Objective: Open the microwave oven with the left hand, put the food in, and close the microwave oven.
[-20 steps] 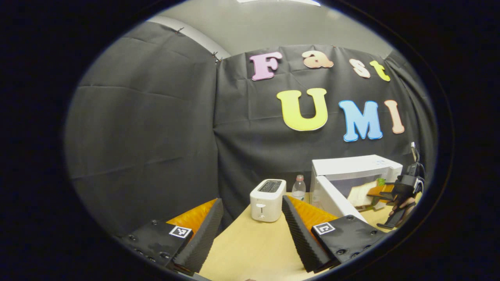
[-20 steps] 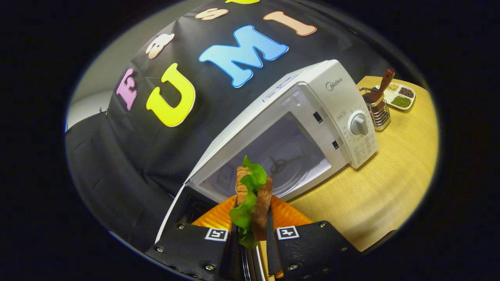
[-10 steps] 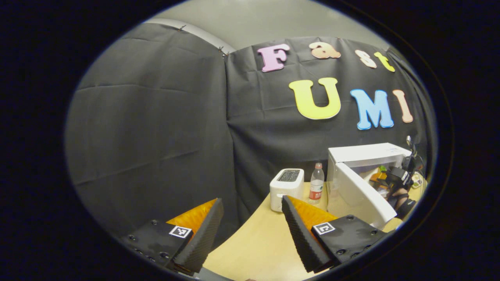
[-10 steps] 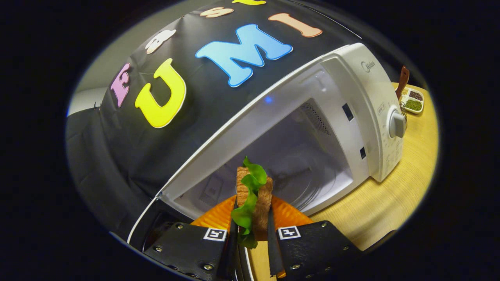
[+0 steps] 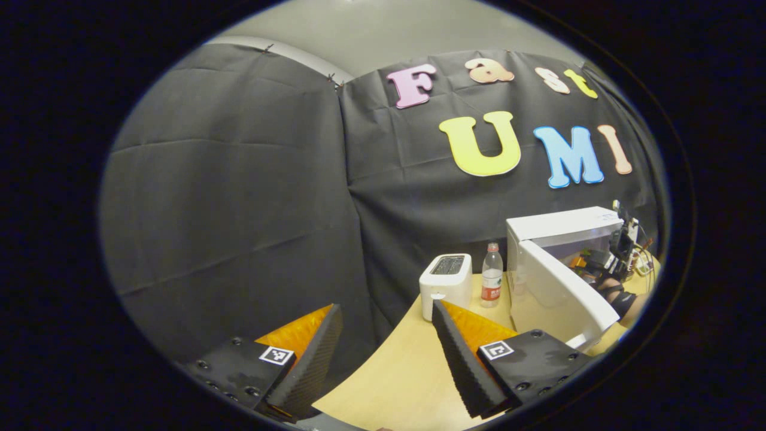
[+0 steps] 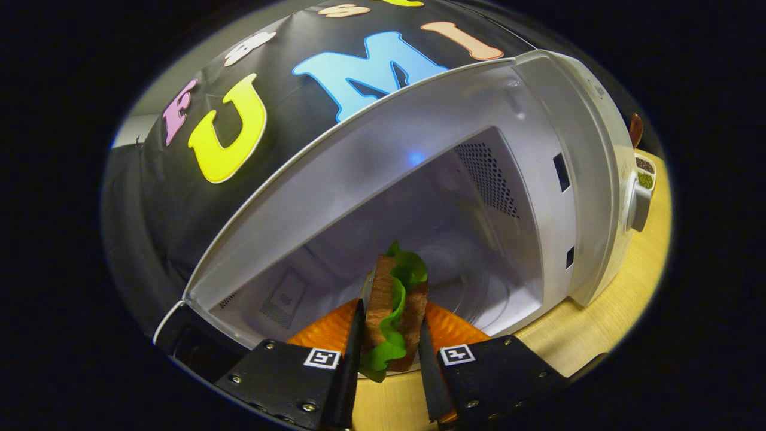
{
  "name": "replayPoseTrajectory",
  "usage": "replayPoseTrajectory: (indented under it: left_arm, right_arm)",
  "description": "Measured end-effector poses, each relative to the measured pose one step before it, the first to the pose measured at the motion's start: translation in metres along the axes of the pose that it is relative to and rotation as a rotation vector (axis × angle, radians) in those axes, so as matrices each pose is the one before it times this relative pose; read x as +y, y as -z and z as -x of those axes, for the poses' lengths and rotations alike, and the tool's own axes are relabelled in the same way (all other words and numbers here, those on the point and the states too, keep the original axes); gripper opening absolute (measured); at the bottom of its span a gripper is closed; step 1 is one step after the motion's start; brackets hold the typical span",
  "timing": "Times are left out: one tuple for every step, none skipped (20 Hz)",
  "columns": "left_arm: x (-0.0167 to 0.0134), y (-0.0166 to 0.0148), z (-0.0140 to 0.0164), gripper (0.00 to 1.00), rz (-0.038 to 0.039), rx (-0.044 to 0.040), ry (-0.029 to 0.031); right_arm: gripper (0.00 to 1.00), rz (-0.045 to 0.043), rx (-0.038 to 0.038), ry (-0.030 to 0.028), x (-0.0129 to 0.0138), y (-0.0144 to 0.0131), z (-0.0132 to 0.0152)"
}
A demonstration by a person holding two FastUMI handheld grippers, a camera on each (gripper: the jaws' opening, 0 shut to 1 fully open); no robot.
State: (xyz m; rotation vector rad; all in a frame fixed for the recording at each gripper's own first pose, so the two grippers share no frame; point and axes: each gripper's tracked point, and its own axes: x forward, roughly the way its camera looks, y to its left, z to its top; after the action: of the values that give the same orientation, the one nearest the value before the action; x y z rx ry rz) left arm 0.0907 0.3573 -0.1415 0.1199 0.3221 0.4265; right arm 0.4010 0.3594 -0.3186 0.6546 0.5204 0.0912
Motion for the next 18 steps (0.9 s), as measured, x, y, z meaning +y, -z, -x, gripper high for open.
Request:
replayPoseTrajectory:
  left_arm:
    - [-0.00253,0.00073,-0.00105,1.00,0.00804,-0.00439,0.00098]
    - [-0.00157,-0.00059,-0.00084,1.00,0.00450,-0.00460,0.00310]
    - [-0.00012,0.00031,0.00116,1.00,-0.00052,-0.00234,-0.00010]
    - [0.00143,0.00215,-0.00053,1.00,-0.00332,-0.00037,-0.00104]
    - [0.00349,0.00126,0.00035,1.00,-0.00103,0.00221,-0.00487]
    - [0.00100,0.00035,0.00050,1.00,0.00498,0.00216,-0.00398]
    - [0.00166,0.00078,0.00104,1.00,0.00760,0.00142,-0.00223]
    - [0.00063,0.00024,0.00084,1.00,0.00346,-0.00077,-0.00184]
    - [0.00090,-0.00018,0.00125,1.00,-0.00149,-0.00081,-0.00146]
    - [-0.00042,-0.00015,0.00024,1.00,-0.00358,-0.00140,0.00169]
    - [-0.00231,0.00051,-0.00057,1.00,-0.00255,-0.00203,0.00344]
    - [-0.00380,-0.00001,-0.00040,0.97,0.00022,-0.00241,0.00651]
    - [-0.00411,-0.00178,0.00074,1.00,0.00359,-0.00063,0.00668]
    - [-0.00402,0.00026,0.00115,1.00,0.00672,-0.00257,0.00831]
    - [-0.00452,-0.00208,0.00172,1.00,0.00961,-0.00463,0.00979]
    - [-0.00473,0.00087,0.00234,1.00,0.00963,-0.00560,0.00893]
    - [-0.00538,0.00039,0.00044,1.00,0.00769,-0.00536,0.00737]
    - [-0.00625,0.00050,-0.00029,1.00,0.00628,-0.00391,0.00627]
  right_arm:
    - [0.47,0.02814,-0.00791,0.02176,-0.00602,-0.00197,-0.00183]
    - [0.58,0.01602,-0.00106,0.01084,-0.00272,0.00031,-0.00282]
    - [0.58,0.01351,0.00625,0.02110,-0.00438,0.00225,-0.00361]
    - [0.65,0.01445,0.00666,0.01082,-0.00280,0.00060,-0.00143]
    - [0.66,0.01769,0.01077,0.02252,-0.00520,0.00090,-0.00134]
    - [0.72,0.02474,0.00421,0.03171,-0.00787,-0.00010,0.00059]
    - [0.78,0.02028,0.00115,0.01965,-0.00466,-0.00120,-0.00114]
    - [0.90,0.01057,0.00289,0.01134,-0.00269,-0.00029,0.00091]
    - [0.96,-0.00176,0.01068,-0.00694,-0.00133,0.00045,-0.00155]
    - [0.98,0.00599,0.00132,-0.00174,-0.00062,0.00120,0.00286]
    - [0.98,0.02061,-0.01146,0.00291,-0.00261,-0.00271,0.00536]
    - [0.98,0.03341,-0.02591,0.00539,-0.00236,-0.00582,0.00673]
    - [0.98,0.04932,-0.03859,-0.00089,-0.00109,-0.00961,0.00861]
    - [0.92,0.04075,-0.02865,-0.00192,-0.00186,-0.00787,0.00582]
    - [0.98,0.03515,-0.01886,-0.01045,-0.00057,-0.00707,0.00692]
    - [0.98,0.02269,-0.00809,-0.01328,0.00025,-0.00430,0.00810]
    - [0.98,0.01457,-0.00434,-0.01541,-0.00061,-0.00487,0.00944]
    - [0.98,0.01430,-0.00522,-0.01432,-0.00111,-0.00530,0.00984]
